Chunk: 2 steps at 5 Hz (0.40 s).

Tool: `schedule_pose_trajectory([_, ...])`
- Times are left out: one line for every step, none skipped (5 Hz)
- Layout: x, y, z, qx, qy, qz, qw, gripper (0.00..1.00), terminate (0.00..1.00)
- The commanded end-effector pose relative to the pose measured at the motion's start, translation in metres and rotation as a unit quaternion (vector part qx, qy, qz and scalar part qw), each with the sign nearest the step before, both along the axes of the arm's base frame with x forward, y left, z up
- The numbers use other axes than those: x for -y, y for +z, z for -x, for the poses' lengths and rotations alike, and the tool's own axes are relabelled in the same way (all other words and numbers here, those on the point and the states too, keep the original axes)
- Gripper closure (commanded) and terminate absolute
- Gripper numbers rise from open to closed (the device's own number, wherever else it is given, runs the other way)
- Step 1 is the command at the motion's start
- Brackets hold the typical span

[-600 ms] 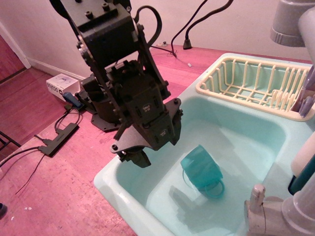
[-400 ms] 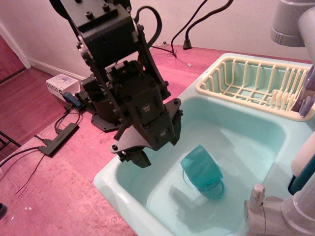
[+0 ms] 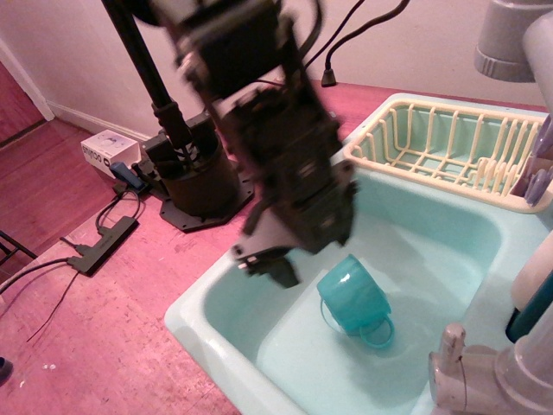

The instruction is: Flip cup upright

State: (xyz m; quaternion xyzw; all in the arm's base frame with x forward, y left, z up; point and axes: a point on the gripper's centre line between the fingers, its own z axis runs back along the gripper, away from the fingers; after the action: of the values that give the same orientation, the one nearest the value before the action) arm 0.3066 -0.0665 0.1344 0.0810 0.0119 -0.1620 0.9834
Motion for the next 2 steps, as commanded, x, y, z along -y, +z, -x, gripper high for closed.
schedule_pose_trajectory([-0.0192, 0.0223, -0.0311, 0.047, -0.013, -0.007, 0.9988, 0.0, 0.0])
schedule_pose_trajectory([-0.0165, 0.014, -0.037, 0.047, -0.02, 0.002, 0.9987, 0.0, 0.0])
